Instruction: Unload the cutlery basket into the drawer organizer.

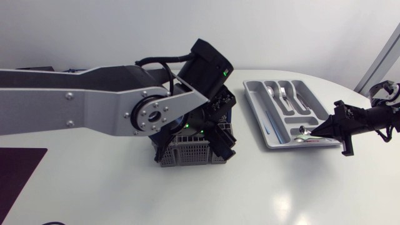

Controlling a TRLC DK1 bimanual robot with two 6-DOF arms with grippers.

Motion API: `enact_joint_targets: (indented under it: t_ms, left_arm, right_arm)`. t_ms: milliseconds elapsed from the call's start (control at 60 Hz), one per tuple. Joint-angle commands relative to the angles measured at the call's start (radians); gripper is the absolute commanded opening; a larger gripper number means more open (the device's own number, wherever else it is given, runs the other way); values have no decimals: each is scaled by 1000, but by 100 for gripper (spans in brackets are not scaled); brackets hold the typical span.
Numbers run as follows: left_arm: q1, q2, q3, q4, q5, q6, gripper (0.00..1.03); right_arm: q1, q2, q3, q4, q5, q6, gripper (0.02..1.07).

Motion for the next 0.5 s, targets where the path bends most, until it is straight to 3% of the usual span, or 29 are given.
enact_joint_targets:
  t_ms: [0,350,483]
  left_arm:
    - [-1,28,27,-9,-14,0,87]
    - [-4,52,47,-14,-23,0,87]
    - [-6,55,49,-20,-25,-3,87]
  right_arm:
    - [3,42,38,9,28,-67,8]
    - [60,103,21,200,205,-90,8]
    - [88,102,17,204,246,-73,29]
